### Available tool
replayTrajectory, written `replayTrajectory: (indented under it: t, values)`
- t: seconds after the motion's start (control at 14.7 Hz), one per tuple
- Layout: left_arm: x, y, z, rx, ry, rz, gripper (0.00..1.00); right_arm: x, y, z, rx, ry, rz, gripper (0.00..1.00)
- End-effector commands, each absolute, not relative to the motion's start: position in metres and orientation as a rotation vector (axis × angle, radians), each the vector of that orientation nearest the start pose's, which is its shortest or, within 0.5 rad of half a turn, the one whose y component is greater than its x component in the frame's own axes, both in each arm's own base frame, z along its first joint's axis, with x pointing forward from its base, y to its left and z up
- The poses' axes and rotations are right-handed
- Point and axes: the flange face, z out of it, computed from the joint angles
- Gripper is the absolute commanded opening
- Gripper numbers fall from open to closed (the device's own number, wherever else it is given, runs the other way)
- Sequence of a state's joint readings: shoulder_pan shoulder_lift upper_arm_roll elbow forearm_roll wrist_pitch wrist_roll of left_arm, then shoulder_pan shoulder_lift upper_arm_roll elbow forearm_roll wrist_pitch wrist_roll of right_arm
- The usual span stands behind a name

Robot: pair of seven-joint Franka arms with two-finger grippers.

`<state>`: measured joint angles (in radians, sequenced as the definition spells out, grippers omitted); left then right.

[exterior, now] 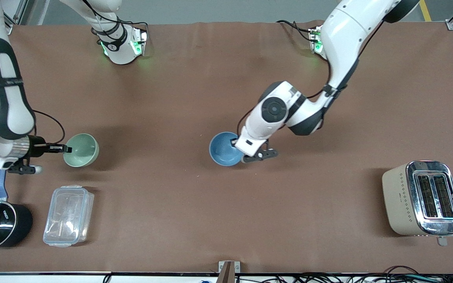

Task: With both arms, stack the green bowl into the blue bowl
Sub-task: 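Carry the blue bowl and green bowl toward each other at table middle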

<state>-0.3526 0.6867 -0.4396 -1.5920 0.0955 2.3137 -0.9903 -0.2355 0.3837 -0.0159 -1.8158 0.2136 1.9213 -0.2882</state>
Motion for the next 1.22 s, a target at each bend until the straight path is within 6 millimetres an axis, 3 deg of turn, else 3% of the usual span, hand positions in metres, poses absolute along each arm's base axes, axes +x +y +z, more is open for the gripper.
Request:
replayTrajectory:
  t: [0.0,0.07,0.27,0.48,0.54,0.61,0.68,0.75,0.81,1.02,1.15]
  values:
    - [0.522,-0.504,0.254,-3.303,-0.440,0.142,0.00,0.591,-0.100,0.365,-2.872,0.063,0.274,0.01]
    - [0.514,-0.512,0.248,-3.287,-0.431,0.132,0.00,0.591,-0.086,0.377,-2.876,0.096,0.283,0.01]
    - [0.500,-0.523,0.227,-3.246,-0.417,0.121,0.00,0.589,-0.018,0.407,-2.897,0.183,0.306,0.00]
    - [0.497,-0.527,0.215,-3.264,-0.434,0.113,0.04,0.587,0.043,0.418,-2.859,0.165,0.308,0.00]
    - [0.497,-0.527,0.214,-3.262,-0.447,0.114,0.15,0.588,0.060,0.419,-2.820,0.181,0.302,0.00]
    - [0.500,-0.525,0.215,-3.262,-0.457,0.112,0.40,0.588,0.078,0.418,-2.797,0.173,0.304,0.00]
    - [0.505,-0.522,0.221,-3.267,-0.473,0.100,0.55,0.587,0.104,0.418,-2.801,0.159,0.285,0.00]
    - [0.513,-0.518,0.230,-3.273,-0.486,0.079,0.86,0.586,0.126,0.420,-2.810,0.185,0.261,0.00]
    - [0.527,-0.509,0.249,-3.282,-0.511,0.042,1.00,0.583,0.149,0.421,-2.817,0.207,0.254,0.00]
    - [0.570,-0.457,0.314,-3.270,-0.578,-0.052,1.00,0.575,0.204,0.417,-2.829,0.207,0.223,0.01]
    - [0.579,-0.437,0.361,-3.252,-0.461,-0.152,1.00,0.571,0.234,0.406,-2.834,0.237,0.211,0.01]
